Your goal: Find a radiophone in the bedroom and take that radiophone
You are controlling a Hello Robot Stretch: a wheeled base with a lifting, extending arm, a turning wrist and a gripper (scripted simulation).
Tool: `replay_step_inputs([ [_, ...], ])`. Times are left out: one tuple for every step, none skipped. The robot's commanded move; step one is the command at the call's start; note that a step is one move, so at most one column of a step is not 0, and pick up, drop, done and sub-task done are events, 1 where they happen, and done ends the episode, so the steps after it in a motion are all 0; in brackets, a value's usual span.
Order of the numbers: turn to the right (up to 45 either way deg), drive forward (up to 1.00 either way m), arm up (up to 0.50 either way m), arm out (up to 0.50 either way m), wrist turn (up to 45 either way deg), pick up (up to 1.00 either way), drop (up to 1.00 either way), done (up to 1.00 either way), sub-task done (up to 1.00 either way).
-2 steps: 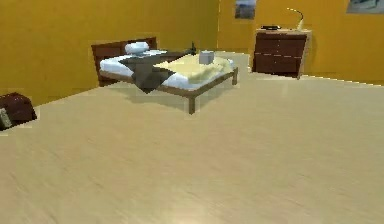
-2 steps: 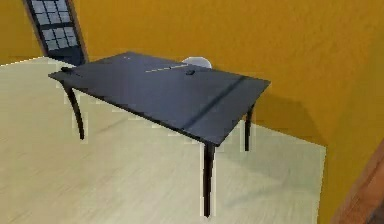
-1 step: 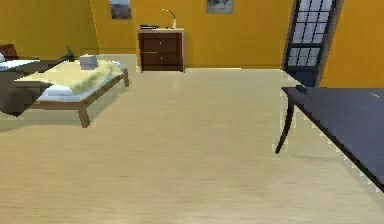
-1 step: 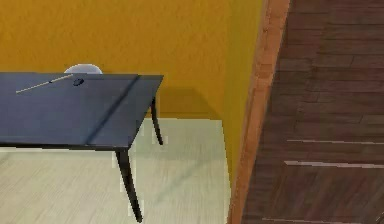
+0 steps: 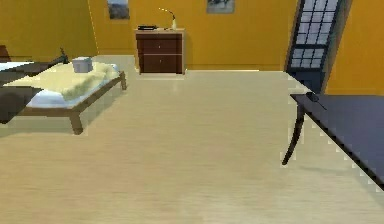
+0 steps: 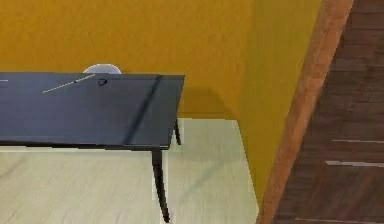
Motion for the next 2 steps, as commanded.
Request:
replay_step_inputs([
  [0.0, 1.00, 0.00, 0.00, 0.0, 0.00, 0.00, 0.00, 0.00],
  [0.0, 1.00, 0.00, 0.00, 0.0, 0.00, 0.00, 0.00, 0.00],
])
